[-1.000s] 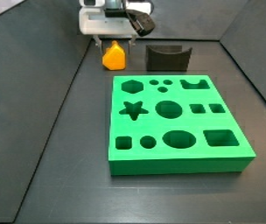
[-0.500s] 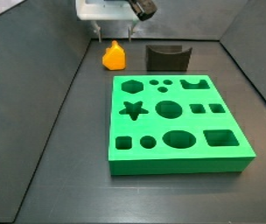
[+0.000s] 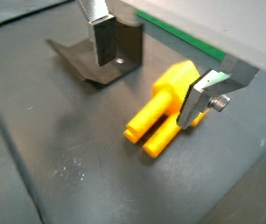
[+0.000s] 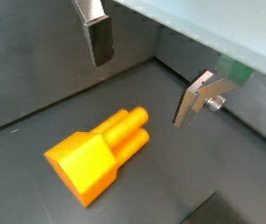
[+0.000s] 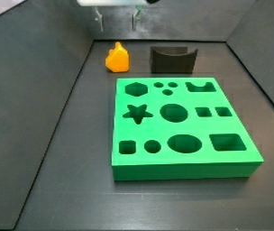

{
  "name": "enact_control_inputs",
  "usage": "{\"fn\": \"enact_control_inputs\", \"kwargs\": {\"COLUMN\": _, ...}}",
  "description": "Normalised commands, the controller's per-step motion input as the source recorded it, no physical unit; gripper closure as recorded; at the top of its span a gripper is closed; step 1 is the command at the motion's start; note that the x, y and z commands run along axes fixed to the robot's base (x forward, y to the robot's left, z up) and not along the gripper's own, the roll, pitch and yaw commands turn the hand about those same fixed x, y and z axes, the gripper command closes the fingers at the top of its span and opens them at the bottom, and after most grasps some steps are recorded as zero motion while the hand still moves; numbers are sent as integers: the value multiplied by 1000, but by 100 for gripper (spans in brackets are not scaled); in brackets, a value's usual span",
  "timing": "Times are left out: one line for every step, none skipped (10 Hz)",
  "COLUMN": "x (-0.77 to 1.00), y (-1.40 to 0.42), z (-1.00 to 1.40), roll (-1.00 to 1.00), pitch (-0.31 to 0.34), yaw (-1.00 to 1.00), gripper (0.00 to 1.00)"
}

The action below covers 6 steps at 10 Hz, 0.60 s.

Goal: Pick up the 3 prong object. Move up. Rotate the 3 prong object. Place the 3 prong object on the fixture. Regrasp the 3 prong object. Move to above the board. Insert the 3 prong object.
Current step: Rotate the 3 prong object.

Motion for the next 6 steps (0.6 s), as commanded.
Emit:
{"fn": "enact_control_inputs", "kwargs": {"x": 3, "y": -17, "z": -255, "roll": 3, "pitch": 0, "yaw": 1000, "gripper": 0}}
{"fn": "enact_control_inputs", "kwargs": {"x": 26, "y": -9, "z": -251, "roll": 3, "pitch": -1, "yaw": 1000, "gripper": 0}}
{"fn": "enact_control_inputs", "kwargs": {"x": 44, "y": 9, "z": -155, "roll": 5, "pitch": -3, "yaw": 1000, "gripper": 0}}
{"fn": "enact_control_inputs", "kwargs": {"x": 38, "y": 11, "z": -111, "roll": 6, "pitch": -3, "yaw": 1000, "gripper": 0}}
{"fn": "enact_control_inputs", "kwargs": {"x": 28, "y": 7, "z": -64, "roll": 7, "pitch": -4, "yaw": 1000, "gripper": 0}}
{"fn": "enact_control_inputs", "kwargs": {"x": 31, "y": 9, "z": -46, "roll": 7, "pitch": -5, "yaw": 1000, "gripper": 0}}
